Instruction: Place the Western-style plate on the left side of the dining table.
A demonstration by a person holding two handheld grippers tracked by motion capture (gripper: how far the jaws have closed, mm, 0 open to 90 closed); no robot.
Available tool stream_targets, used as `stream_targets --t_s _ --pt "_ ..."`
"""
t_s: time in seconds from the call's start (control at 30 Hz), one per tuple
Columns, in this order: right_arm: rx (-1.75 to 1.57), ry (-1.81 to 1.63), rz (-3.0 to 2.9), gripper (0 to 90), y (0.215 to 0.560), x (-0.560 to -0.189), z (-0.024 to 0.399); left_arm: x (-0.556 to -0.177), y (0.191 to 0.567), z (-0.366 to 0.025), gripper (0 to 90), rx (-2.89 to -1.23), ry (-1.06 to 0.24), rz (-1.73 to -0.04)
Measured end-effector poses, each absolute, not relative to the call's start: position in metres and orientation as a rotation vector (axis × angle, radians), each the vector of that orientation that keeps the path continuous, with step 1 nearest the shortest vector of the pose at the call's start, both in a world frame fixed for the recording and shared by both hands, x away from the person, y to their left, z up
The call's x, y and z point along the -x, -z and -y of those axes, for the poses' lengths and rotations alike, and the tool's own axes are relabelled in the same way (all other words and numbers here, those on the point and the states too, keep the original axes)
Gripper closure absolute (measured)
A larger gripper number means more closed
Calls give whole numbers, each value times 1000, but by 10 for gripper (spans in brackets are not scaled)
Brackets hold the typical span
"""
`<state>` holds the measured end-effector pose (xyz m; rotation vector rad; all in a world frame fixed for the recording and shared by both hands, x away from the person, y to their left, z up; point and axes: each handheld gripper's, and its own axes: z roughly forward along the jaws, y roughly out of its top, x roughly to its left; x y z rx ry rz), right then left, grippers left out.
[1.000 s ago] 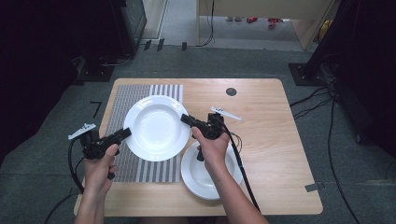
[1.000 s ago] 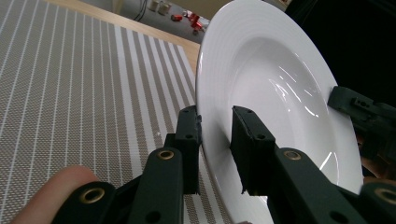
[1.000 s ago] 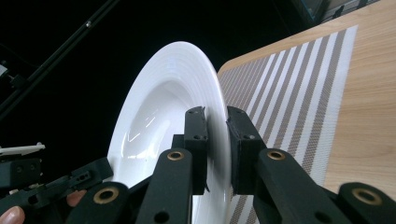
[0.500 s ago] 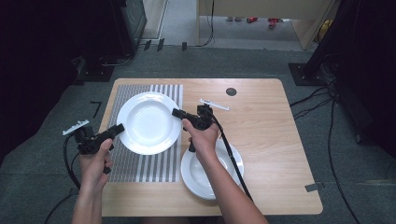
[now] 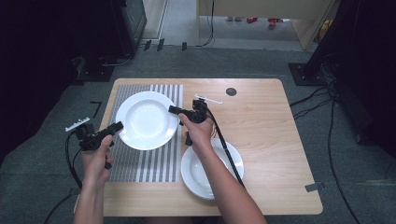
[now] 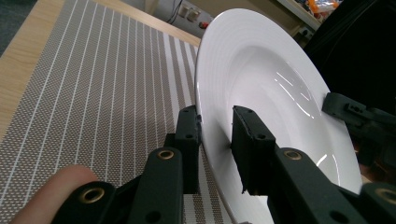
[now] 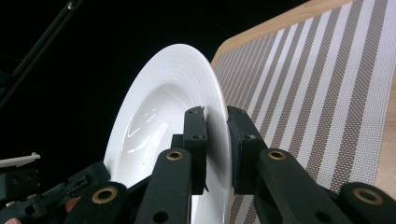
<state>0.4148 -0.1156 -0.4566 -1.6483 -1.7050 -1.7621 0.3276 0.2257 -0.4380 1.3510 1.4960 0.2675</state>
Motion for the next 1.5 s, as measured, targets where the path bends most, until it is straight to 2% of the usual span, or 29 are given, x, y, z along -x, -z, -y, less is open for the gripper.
stream_targets --t_s 0.43,0.97,1.5 --pt "1700 1634 1687 803 487 -443 105 -346 467 -233 728 -1339 -238 -1573" --pt "1747 1536 1703 810 506 -466 79 -362 499 -245 712 -1297 -230 -1699" --pt "1822 1534 1718 791 520 -472 76 -365 505 -231 678 -1322 -310 -1723"
